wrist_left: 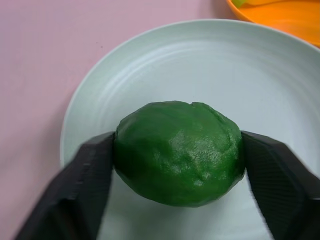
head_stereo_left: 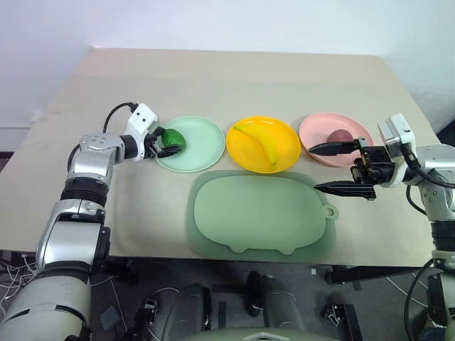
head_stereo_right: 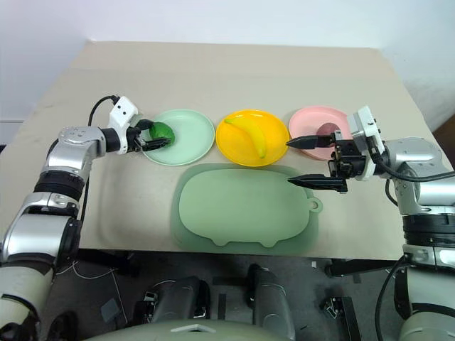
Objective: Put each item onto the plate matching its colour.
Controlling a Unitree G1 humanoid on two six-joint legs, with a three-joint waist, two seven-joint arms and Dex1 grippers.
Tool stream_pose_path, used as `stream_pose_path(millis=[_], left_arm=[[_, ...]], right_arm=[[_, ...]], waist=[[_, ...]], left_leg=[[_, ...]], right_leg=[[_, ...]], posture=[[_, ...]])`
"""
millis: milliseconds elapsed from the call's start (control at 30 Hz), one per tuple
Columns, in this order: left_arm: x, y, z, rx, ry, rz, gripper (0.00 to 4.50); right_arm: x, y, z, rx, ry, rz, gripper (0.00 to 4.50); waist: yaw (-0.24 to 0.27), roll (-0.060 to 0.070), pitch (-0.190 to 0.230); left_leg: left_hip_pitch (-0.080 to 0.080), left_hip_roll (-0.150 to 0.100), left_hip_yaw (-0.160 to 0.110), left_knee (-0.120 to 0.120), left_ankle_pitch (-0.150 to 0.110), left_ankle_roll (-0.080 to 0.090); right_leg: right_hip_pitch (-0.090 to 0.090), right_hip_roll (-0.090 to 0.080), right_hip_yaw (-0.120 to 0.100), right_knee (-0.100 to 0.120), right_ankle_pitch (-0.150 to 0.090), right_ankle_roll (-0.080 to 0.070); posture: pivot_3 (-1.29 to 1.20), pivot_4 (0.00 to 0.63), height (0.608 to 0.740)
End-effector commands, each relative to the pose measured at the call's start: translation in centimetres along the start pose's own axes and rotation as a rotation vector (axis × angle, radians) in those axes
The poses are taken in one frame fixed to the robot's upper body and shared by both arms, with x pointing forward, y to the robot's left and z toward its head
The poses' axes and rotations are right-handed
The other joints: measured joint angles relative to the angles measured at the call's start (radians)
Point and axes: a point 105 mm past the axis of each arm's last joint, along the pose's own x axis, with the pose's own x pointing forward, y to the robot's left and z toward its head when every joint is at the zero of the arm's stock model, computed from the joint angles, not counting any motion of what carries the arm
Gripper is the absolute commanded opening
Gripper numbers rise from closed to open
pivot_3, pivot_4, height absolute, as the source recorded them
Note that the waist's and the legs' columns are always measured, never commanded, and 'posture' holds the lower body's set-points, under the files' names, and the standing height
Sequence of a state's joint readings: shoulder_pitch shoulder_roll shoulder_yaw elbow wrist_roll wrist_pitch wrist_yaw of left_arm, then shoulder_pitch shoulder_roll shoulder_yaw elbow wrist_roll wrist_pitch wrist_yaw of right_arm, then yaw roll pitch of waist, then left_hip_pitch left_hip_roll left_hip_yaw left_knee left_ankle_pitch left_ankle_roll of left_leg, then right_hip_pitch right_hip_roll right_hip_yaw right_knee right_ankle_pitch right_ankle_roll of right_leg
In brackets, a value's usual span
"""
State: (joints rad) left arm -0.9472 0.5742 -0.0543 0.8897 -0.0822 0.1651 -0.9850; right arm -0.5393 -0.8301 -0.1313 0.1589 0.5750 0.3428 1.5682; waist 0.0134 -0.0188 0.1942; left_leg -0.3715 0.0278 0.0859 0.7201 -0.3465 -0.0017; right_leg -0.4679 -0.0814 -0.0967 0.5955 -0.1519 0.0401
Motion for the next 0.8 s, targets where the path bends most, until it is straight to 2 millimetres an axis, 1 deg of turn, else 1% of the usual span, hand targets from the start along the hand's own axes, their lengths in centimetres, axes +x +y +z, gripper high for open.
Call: stream_pose_path(millis=[33, 133, 233, 267, 367, 433, 500, 533, 567, 600, 667, 700, 733, 800], left_arm=[[0.0, 0.1, 1.5, 0.029, -0.046, 0.003, 4.43], [-0.4, 0.3, 2.0, 0.075, -0.051, 0.005, 4.43], [-1.7, 0.0, 3.4, 0.143, -0.088, -0.057, 4.43], [-2.4, 0.3, 4.0, 0.183, -0.101, -0.054, 4.43], [-4.7, 2.3, 6.2, 0.237, -0.146, 0.033, 4.43], [-6.3, 3.5, 8.6, 0.209, -0.235, 0.077, 4.43], [-7.3, 3.8, 10.2, 0.181, -0.307, 0.081, 4.43], [-7.2, 4.0, 10.4, 0.182, -0.317, 0.103, 4.43], [-7.1, 4.1, 10.4, 0.184, -0.317, 0.119, 4.43], [-6.8, 4.4, 10.3, 0.13, -0.325, 0.13, 4.43], [-4.8, 3.4, 8.1, 0.145, -0.245, 0.111, 4.43], [-4.2, 3.0, 7.4, 0.158, -0.215, 0.108, 4.43], [-3.5, 2.3, 6.8, 0.145, -0.204, 0.067, 4.43], [-2.9, 1.5, 6.2, 0.143, -0.199, 0.04, 4.43]], right_arm=[[-0.4, 0.0, 1.4, -0.05, -0.021, -0.014, 4.5], [-0.4, -0.1, 1.3, -0.048, -0.019, -0.016, 4.5], [-0.4, -0.1, 1.3, -0.046, -0.022, -0.018, 4.5], [-0.4, -0.2, 1.3, -0.046, -0.023, -0.018, 4.5], [-0.3, -0.3, 1.3, -0.045, -0.024, -0.016, 4.5], [-0.2, -0.4, 1.3, -0.043, -0.024, -0.013, 4.5], [-0.1, -0.5, 1.4, -0.043, -0.025, -0.01, 4.5], [-0.1, -0.5, 1.4, -0.045, -0.026, -0.01, 4.5], [0.0, -0.6, 1.4, -0.047, -0.026, -0.01, 4.5], [0.0, -0.6, 1.5, -0.048, -0.029, -0.01, 4.5], [0.0, -0.5, 1.4, -0.044, -0.031, -0.013, 4.5], [-0.1, -0.5, 1.4, -0.04, -0.031, -0.014, 4.5], [-0.1, -0.5, 1.3, -0.041, -0.028, -0.018, 4.5], [-0.2, -0.4, 1.2, -0.043, -0.026, -0.021, 4.5]], waist=[[0.0, 0.0, 0.0], [-0.001, 0.0, 0.0], [-0.001, 0.0, 0.0], [-0.002, 0.0, 0.0], [-0.002, 0.0, 0.0], [-0.002, 0.0, 0.0], [0.001, 0.0, 0.0], [0.001, 0.0, 0.0], [0.002, 0.0, 0.0], [0.002, 0.0, 0.0], [0.002, 0.0, 0.0], [0.002, 0.0, 0.0], [0.001, 0.0, 0.0], [-0.001, 0.0, 0.0]], left_leg=[[0.0, 0.0, 0.0, 0.0, 0.0, 0.0], [0.0, 0.0, 0.0, 0.0, 0.0, 0.0], [0.0, 0.0, 0.0, 0.0, 0.0, 0.0], [-0.001, 0.0, 0.0, 0.0, 0.0, 0.0], [0.0, 0.0, 0.0, 0.0, 0.0, 0.0], [0.0, 0.001, 0.0, 0.0, 0.0, 0.0], [-0.001, 0.001, 0.0, 0.0, 0.0, 0.0], [-0.001, 0.0, 0.0, 0.0, 0.0, 0.0], [-0.001, 0.0, 0.0, 0.0, 0.0, 0.0], [0.0, 0.0, 0.0, 0.0, 0.0, 0.0], [0.0, 0.0, 0.0, 0.0, 0.0, 0.0], [0.0, 0.0, 0.0, 0.0, 0.0, 0.0], [0.001, 0.0, 0.0, 0.0, 0.0, 0.0], [0.0, 0.0, 0.0, 0.0, 0.0, 0.0]], right_leg=[[0.0, 0.0, 0.0, 0.0, 0.0, 0.0], [0.0, 0.0, 0.0, 0.0, 0.0, 0.0], [0.0, 0.0, 0.0, 0.0, 0.0, 0.0], [-0.001, 0.0, 0.0, 0.0, 0.0, 0.0], [-0.001, 0.0, 0.0, 0.0, 0.0, 0.0], [-0.001, 0.0, 0.0, 0.0, 0.0, 0.0], [-0.001, 0.0, 0.0, 0.0, 0.0, 0.0], [-0.001, 0.0, 0.0, 0.0, 0.0, 0.0], [0.0, -0.001, 0.0, 0.0, 0.0, 0.0], [0.0, -0.001, 0.0, 0.0, 0.0, 0.0], [0.001, -0.001, 0.0, 0.0, 0.0, 0.0], [0.001, -0.001, 0.0, 0.0, 0.0, 0.0], [0.001, -0.001, 0.0, 0.0, 0.0, 0.0], [0.001, 0.0, 0.0, 0.0, 0.0, 0.001]], posture=[[0.0, 0.15, 0.74], [0.0, 0.15, 0.74], [0.0, 0.15, 0.74], [0.0, 0.15, 0.74], [0.0, 0.15, 0.74], [0.0, 0.15, 0.74], [0.0, 0.15, 0.74], [0.0, 0.15, 0.74], [0.0, 0.15, 0.74], [0.0, 0.15, 0.74], [0.0, 0.15, 0.74], [0.0, 0.15, 0.74], [0.0, 0.15, 0.74], [0.0, 0.15, 0.74]])
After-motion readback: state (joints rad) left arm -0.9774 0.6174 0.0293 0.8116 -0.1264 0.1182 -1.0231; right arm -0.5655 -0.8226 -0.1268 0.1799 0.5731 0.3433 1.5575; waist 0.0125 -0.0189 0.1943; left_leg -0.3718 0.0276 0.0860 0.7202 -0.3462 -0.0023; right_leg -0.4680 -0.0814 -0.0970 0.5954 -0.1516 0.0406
